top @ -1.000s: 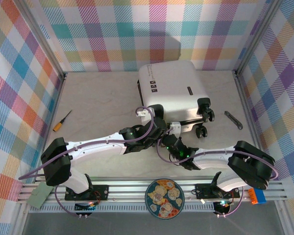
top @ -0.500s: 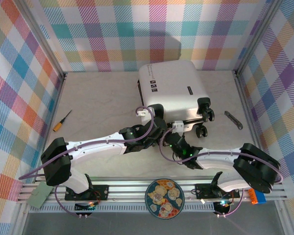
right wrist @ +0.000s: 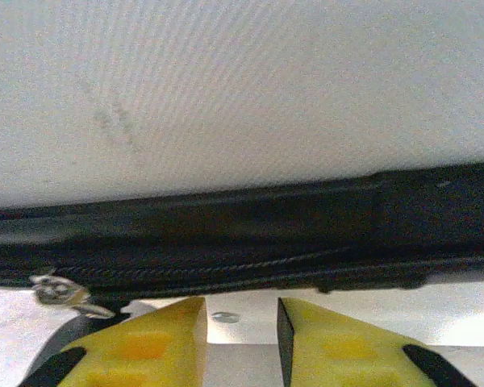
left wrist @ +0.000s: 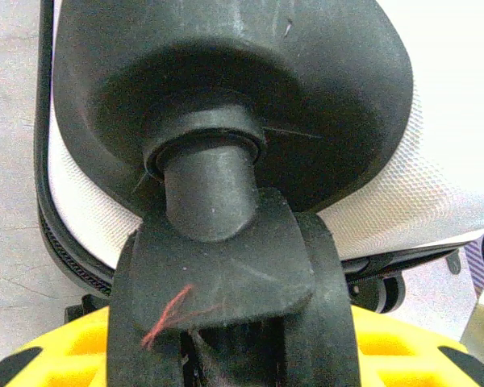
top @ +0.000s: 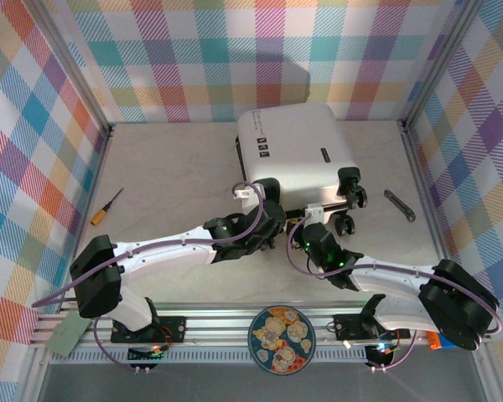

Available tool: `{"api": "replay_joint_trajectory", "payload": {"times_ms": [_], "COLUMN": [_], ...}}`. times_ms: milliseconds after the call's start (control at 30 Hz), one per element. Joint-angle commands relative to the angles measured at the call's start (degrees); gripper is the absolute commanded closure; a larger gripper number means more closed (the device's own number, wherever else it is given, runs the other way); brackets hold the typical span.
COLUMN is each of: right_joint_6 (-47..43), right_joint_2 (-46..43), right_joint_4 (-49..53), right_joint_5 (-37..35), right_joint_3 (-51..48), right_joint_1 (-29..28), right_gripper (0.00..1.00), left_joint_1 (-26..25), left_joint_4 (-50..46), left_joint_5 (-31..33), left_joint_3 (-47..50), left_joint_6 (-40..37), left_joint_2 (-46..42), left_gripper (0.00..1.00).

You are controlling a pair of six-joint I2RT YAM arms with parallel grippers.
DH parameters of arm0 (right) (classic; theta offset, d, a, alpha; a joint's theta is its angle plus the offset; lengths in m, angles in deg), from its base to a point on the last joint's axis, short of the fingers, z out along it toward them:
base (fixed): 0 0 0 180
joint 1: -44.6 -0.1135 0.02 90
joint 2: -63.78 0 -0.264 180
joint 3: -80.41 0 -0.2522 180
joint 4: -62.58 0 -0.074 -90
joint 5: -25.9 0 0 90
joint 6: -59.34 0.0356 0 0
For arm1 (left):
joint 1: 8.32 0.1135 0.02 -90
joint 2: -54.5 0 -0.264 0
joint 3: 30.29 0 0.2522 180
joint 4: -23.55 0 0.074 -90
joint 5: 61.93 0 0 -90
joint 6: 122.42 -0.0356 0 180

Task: Pack the luggage

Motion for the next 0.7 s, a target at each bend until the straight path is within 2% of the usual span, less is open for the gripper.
{"api": "replay_joint_trajectory", "payload": {"times_ms": [0,333,500,667], "right_joint_6": [-0.8,1.4,2.9,8.1], "right_joint_2": [2.9,10.0,11.2,12.6], "right_joint_4": [-5.5,-8.7,-5.9,-4.8], "right_joint_5": [2.4,0.0,-1.9,-3.2], "right_joint_3": [-0.1,4.0,7.7,9.9], "right_joint_1": [-1.2,-2.5,-2.2,-1.9], "right_gripper": [0.62,0.51,0.50,0.53], "left_joint_1": [-0.6,-0.5,-0.5,-0.6], "left_joint_4": [7.6,7.8,9.8,10.7], "left_joint_5": [-2.5,-3.7,-5.1,-6.2], "left_joint_3": [-2.1,-2.0,-0.6,-0.6], "left_joint_6": [-4.4,-3.7,-1.9,-0.9], "left_joint_2": [-3.1,-2.9,-2.7,-1.6], "left_gripper": [0.87,0.88,0.90,0.91]}}
